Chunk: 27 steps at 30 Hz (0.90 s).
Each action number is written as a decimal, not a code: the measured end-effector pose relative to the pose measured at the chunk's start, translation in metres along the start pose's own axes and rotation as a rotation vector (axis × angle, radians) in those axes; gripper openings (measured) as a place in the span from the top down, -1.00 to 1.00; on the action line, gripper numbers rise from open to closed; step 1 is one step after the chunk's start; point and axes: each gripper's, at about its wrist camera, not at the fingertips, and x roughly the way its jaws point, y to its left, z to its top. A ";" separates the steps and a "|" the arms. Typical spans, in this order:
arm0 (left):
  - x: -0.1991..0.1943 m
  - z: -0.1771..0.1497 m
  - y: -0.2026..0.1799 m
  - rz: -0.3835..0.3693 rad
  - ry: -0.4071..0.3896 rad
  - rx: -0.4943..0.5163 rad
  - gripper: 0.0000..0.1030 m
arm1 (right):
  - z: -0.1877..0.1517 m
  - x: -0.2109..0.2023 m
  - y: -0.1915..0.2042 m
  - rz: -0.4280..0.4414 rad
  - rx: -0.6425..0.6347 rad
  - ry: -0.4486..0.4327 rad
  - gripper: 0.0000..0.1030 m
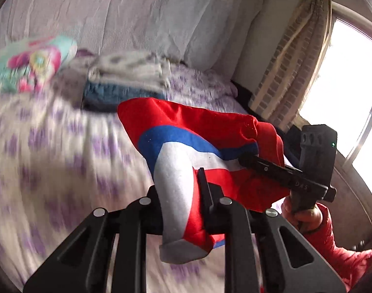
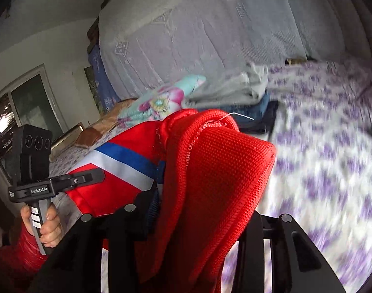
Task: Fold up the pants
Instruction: 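Lift the folded bundle with both grippers and carry it toward the clothes stack, then lower the bundle onto the folded grey clothes and open both grippers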
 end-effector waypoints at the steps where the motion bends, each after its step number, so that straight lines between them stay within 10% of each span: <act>1: 0.005 0.018 0.004 0.010 -0.013 0.007 0.65 | 0.021 0.008 -0.003 -0.004 -0.016 -0.008 0.22; 15: 0.100 0.252 0.077 0.156 -0.172 0.031 0.64 | 0.268 0.153 -0.090 -0.003 0.031 -0.127 0.22; 18: 0.137 0.262 0.118 0.159 -0.153 -0.048 0.64 | 0.278 0.211 -0.125 0.024 0.118 -0.078 0.18; 22: 0.205 0.235 0.196 0.169 -0.044 -0.244 0.54 | 0.252 0.276 -0.188 -0.082 0.287 -0.045 -0.55; 23: 0.214 0.227 0.208 0.160 -0.029 -0.281 0.26 | 0.242 0.278 -0.199 -0.036 0.309 -0.086 -0.56; 27: 0.212 0.196 0.252 -0.031 -0.112 -0.438 0.18 | 0.218 0.264 -0.219 0.134 0.363 -0.218 -0.55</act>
